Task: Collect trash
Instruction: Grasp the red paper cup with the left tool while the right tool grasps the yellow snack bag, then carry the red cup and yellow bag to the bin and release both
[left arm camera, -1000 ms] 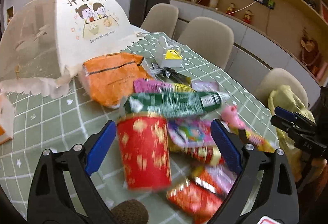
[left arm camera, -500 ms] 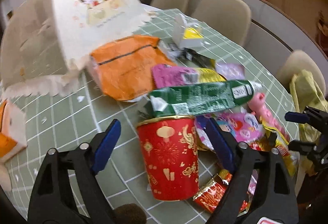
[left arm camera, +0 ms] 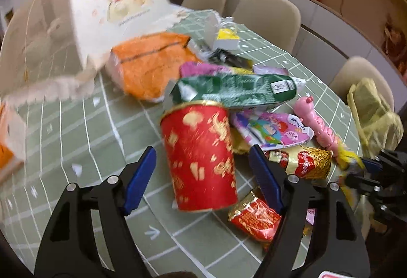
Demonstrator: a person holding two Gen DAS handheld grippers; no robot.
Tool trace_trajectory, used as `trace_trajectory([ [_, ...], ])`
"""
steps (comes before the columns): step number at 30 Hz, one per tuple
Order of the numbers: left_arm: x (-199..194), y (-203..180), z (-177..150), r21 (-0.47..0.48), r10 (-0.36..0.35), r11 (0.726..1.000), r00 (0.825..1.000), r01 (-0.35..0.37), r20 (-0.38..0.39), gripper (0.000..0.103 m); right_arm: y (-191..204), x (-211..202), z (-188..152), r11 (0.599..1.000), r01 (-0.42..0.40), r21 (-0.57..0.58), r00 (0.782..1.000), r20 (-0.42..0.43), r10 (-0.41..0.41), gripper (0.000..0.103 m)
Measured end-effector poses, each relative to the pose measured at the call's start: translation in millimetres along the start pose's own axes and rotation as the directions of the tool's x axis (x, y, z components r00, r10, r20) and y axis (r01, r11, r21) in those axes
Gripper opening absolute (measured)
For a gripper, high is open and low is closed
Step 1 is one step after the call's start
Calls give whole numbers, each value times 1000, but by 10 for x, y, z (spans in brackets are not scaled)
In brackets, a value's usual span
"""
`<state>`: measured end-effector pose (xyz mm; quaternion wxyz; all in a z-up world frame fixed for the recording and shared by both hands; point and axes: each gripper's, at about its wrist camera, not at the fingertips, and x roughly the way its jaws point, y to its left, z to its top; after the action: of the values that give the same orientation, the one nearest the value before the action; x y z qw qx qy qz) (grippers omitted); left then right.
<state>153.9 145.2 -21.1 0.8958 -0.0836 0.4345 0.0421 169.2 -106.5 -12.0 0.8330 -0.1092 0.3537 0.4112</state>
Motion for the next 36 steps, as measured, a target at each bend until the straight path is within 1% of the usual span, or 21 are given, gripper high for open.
trace_trajectory([
  [3,18,52,-5,-23,23,999,1000,-23,-4,68,46,-193,58,1000,5,2,999,40,-5,25],
  [6,57,111,67,-66,11,998,1000,-13,-26,67,118,-421,93,999,34,-36,997,68,-32,25],
  [9,125,72,142,-50,26,998,999,-28,-48,66,82,-684,93,997,67,-38,992,109,-63,25],
  [10,153,52,153,-40,26,999,998,-28,-58,60,61,-753,68,997,74,-29,990,118,-70,25],
  [11,187,28,164,-29,22,999,997,-24,-69,56,24,-825,48,996,84,-16,988,129,-82,25],
  [13,151,-17,169,-19,31,999,998,-32,-57,53,-97,-977,-7,993,114,21,982,150,-116,25],
  [14,96,-45,167,-15,23,1000,999,-23,-42,52,-158,-1038,-30,991,127,38,979,158,-132,25],
  [16,-116,-141,160,4,5,1000,1000,-5,17,52,-311,-1173,-99,985,155,74,971,174,-166,25],
  [19,-523,-404,193,58,-19,998,991,12,134,52,-581,-1392,-199,973,197,123,954,203,-219,25],
  [21,-733,-599,252,88,-49,996,979,32,198,52,-748,-1536,-255,962,228,151,940,225,-258,25],
  [22,-838,-734,299,105,-77,993,969,54,233,52,-858,-1637,-278,954,248,167,929,240,-284,25],
  [23,-924,-886,355,128,-116,988,957,85,265,52,-958,-1730,-296,946,270,180,917,252,-310,25],
  [24,-1004,-1101,437,163,-174,978,939,130,296,52,-1085,-1855,-308,932,303,198,898,269,-349,25],
  [26,-1052,-1427,573,214,-252,958,915,190,316,52,-1288,-2048,-319,908,348,233,868,287,-406,25],
  [27,-1038,-1644,652,249,-303,941,900,230,314,52,-1367,-2130,-329,897,364,250,855,292,-428,25],
  [28,-999,-1890,733,286,-361,917,883,278,301,52,-1497,-2249,-343,877,393,276,834,295,-466,25],
  [29,-953,-2067,785,310,-399,899,871,310,287,52,-1619,-2359,-364,854,426,300,810,294,-508,25],
  [30,-873,-2306,846,340,-446,873,856,350,262,52,-1717,-2443,-383,834,452,317,790,291,-539,25],
  [32,-681,-2763,928,393,-514,822,833,412,202,52,-1903,-2594,-448,799,487,352,760,280,-586,26],
  [33,-550,-3021,966,414,-545,795,822,444,164,52,-1977,-2652,-482,788,494,367,753,273,-599,26],
  [36,-272,-3518,1048,440,-607,735,790,516,86,52,-2196,-2774,-560,744,532,404,723,240,-647,26],
])
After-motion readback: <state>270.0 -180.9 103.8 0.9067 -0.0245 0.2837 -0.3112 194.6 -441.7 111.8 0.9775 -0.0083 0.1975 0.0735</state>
